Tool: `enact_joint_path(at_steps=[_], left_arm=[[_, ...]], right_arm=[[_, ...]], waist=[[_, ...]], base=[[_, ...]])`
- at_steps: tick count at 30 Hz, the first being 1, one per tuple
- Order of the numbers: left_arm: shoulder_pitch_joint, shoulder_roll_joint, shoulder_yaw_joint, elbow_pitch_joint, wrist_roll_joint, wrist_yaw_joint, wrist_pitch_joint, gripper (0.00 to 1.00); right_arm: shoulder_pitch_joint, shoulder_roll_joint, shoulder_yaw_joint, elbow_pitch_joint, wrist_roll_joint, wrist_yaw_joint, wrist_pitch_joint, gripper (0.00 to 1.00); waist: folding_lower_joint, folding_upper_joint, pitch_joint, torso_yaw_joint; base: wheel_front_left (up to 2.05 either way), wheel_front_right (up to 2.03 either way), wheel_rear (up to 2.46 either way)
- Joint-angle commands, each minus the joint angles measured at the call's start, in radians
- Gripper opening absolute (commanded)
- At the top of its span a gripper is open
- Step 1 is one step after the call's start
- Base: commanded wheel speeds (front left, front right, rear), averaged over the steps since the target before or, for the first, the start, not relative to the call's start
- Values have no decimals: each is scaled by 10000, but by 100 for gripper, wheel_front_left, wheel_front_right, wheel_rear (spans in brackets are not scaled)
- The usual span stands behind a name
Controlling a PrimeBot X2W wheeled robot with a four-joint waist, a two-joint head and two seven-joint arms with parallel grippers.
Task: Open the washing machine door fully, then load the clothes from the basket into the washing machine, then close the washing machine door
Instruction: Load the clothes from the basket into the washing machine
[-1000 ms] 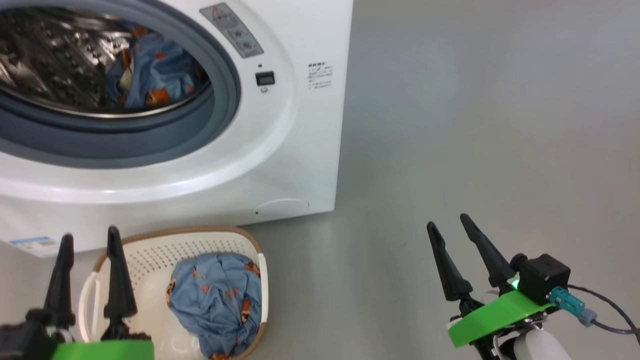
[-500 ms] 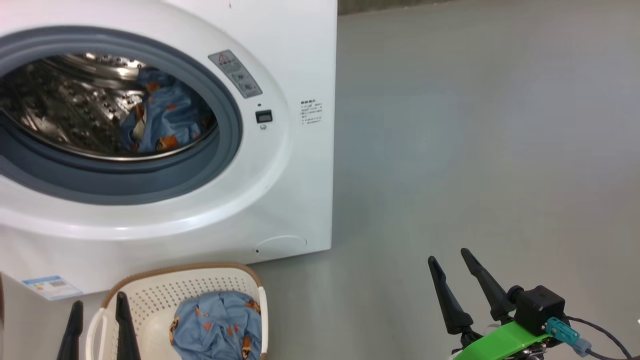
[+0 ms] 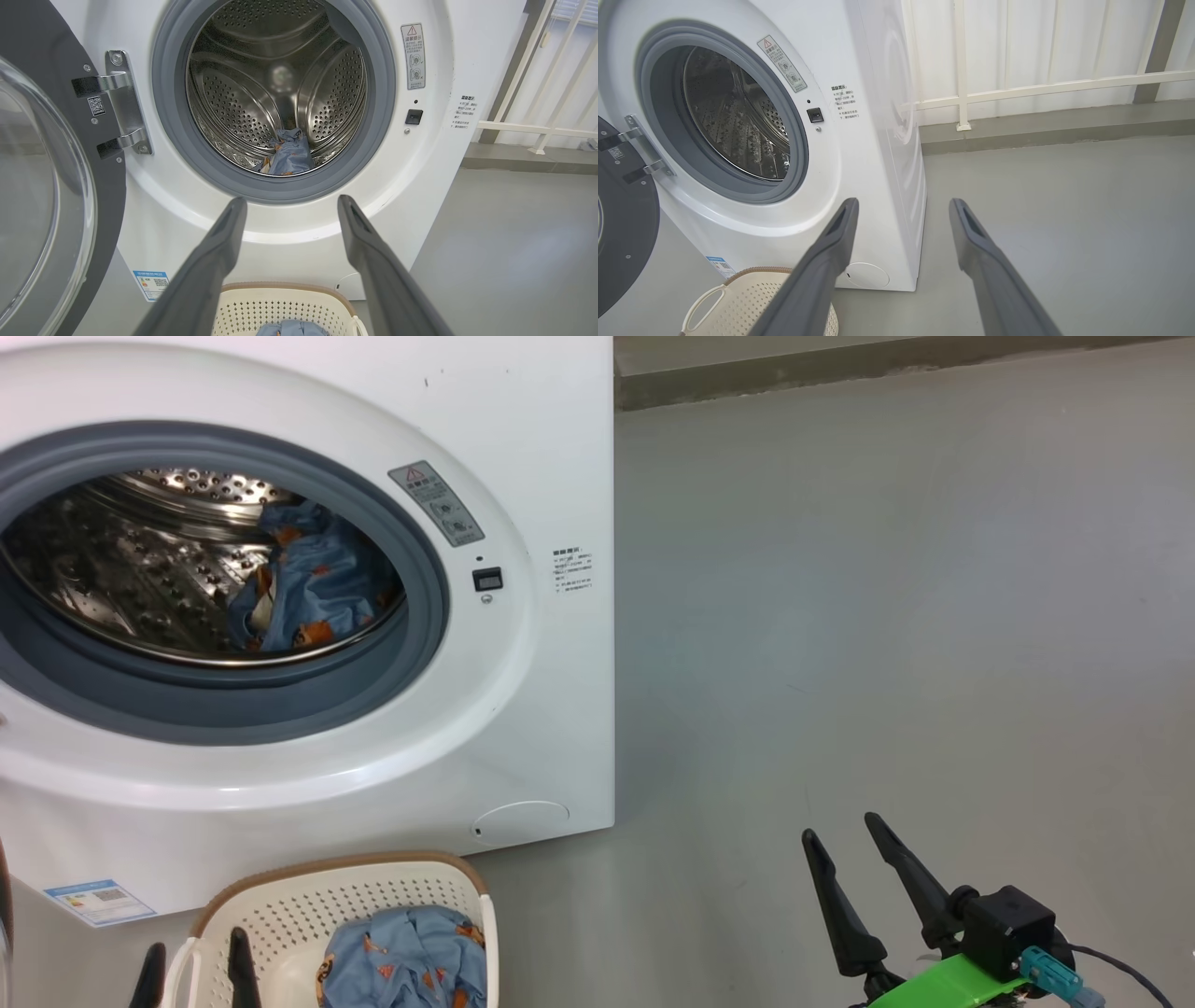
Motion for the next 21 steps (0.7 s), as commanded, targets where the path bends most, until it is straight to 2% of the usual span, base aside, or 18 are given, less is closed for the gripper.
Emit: enact_joint_path(at_steps=[1,21], left_arm=[[-50,-13,269,-126,74,-46,-53,100],[26,-16,-9,-35,-114,240,-53,100]], right_arm=[[-52,20,142,-312,-108,27,-49,100],[91,71,25,-594,-366,27,10,100]], waist=[[1,-1,-26,22],[1,-1,34,159]], base=[[0,0,0],[0,0,0]])
